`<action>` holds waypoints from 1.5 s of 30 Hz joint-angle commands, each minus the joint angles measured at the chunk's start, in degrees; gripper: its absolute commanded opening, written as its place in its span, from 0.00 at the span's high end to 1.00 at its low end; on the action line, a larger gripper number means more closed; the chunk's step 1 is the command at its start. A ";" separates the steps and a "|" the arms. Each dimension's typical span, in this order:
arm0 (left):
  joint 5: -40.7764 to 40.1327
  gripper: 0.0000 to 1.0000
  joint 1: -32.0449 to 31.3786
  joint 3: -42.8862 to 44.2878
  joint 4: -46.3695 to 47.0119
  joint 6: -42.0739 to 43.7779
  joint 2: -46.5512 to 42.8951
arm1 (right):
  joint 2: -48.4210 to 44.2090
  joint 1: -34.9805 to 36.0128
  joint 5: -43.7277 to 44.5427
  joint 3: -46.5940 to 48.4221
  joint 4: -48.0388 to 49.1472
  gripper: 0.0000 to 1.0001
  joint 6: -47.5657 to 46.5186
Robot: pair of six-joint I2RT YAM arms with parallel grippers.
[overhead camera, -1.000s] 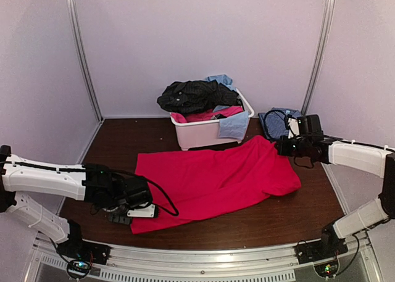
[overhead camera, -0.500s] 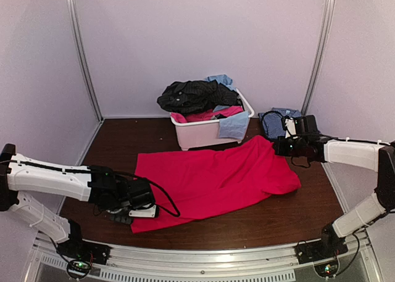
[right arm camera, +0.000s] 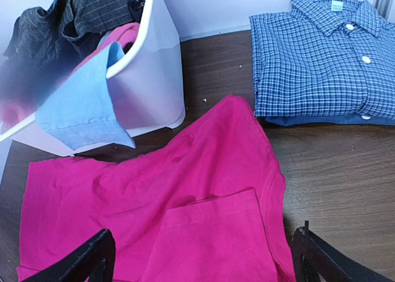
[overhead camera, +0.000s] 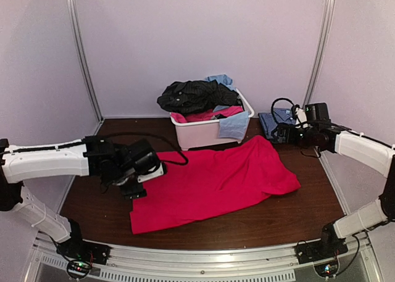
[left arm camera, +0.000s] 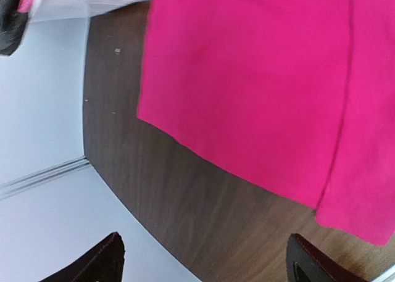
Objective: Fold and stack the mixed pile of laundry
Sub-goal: Fold the flattened T-shirt at the center of the board, then adjust the 1/3-folded T-shirt at the center of the board.
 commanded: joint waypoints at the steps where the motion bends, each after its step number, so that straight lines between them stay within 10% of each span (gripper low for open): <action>1: 3.93 0.08 7.76 15.69 -4.78 -16.05 3.57 | -5.33 -2.50 -4.35 0.45 -8.91 0.00 1.24; 12: 40.03 0.35 17.25 -10.90 32.42 -55.29 -3.58 | -10.66 -2.83 -10.26 -14.15 -8.85 0.15 3.89; 27: 43.23 0.67 34.08 -14.58 35.36 -52.77 14.52 | -8.85 -2.83 -12.43 -17.94 -9.38 0.21 4.82; 36: 41.87 0.66 42.14 -0.90 32.21 -42.32 23.04 | -15.86 -2.44 -18.27 -19.77 -6.83 0.35 4.78; 45: 46.23 0.48 42.22 -10.12 30.17 -43.65 2.08 | -5.49 7.20 -20.11 -8.64 -0.32 0.47 -3.95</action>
